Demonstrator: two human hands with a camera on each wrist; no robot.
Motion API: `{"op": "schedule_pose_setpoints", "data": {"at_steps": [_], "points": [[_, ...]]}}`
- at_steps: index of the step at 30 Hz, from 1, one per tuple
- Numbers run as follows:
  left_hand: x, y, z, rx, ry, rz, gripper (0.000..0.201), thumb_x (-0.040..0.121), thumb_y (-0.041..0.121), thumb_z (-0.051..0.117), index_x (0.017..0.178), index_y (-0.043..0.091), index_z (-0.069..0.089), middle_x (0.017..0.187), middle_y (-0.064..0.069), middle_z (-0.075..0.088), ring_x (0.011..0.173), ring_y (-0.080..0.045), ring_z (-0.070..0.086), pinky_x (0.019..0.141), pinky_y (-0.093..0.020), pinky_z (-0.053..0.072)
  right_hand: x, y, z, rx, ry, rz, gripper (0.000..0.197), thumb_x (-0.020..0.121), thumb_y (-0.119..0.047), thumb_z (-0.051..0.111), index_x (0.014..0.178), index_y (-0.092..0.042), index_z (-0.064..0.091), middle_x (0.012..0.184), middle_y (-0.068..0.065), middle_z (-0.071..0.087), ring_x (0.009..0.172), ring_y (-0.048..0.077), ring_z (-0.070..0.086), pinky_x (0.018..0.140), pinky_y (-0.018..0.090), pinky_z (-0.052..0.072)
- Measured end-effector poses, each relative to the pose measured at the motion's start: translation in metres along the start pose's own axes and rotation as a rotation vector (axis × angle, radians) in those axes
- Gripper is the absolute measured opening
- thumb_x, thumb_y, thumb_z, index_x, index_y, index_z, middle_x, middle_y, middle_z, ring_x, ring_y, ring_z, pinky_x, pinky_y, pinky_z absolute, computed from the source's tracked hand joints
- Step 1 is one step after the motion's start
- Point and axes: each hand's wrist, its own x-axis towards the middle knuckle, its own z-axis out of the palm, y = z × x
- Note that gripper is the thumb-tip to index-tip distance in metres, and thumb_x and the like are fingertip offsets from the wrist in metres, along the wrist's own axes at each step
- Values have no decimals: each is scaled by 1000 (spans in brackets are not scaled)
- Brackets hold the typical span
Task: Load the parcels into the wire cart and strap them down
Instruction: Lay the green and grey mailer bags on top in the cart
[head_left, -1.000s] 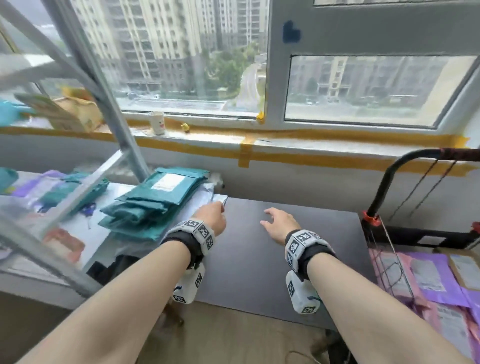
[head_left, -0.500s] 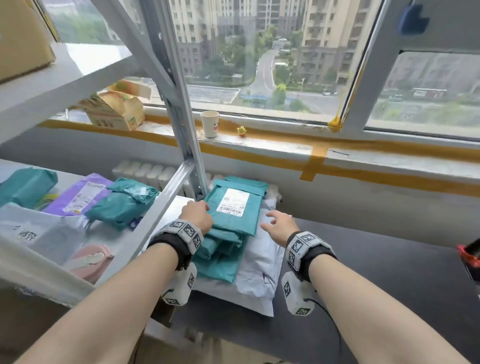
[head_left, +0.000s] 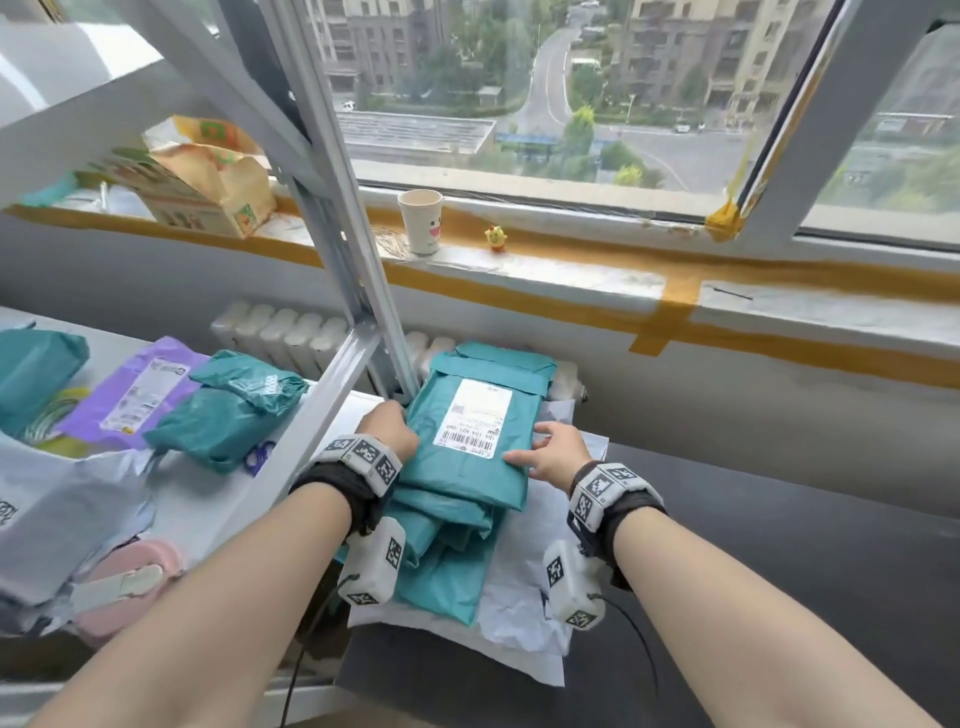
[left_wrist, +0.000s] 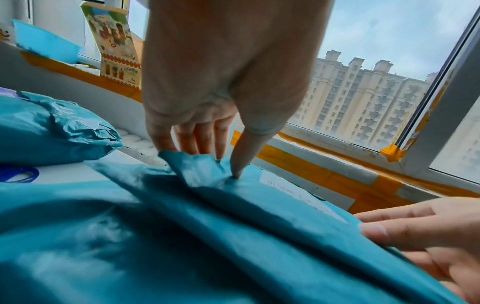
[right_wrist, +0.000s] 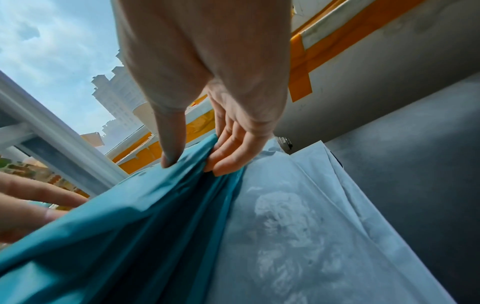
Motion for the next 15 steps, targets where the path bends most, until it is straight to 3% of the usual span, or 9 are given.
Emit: {"op": "schedule_pose_setpoints", "data": {"at_steps": [5, 9, 15], "points": [[2, 0, 1, -47, 47, 36, 43, 79, 7, 59, 122, 6, 52, 115, -16, 62, 109, -33, 57, 95, -36, 46, 0, 3, -2, 143, -25, 24, 59, 70, 15, 72, 123, 8, 48, 113, 21, 64, 103, 33, 64, 92, 46, 51], [-4, 0, -4, -60, 16, 58, 28, 79, 7, 65, 108, 9, 68, 113, -10, 67, 105, -28, 61, 91, -28, 47, -13, 5, -5, 222, -22, 6, 65, 71, 20, 69, 128, 0, 44, 91, 9, 62, 93, 28, 62, 79, 43, 54], [-27, 5, -10, -121, 50, 165, 18, 87, 16, 63, 100, 6, 70, 108, -11, 68, 101, -27, 62, 80, -26, 44, -48, 16, -17, 295, 99, -61, 63, 72, 23, 65, 127, -1, 45, 86, 11, 60, 78, 24, 63, 68, 40, 56]]}}
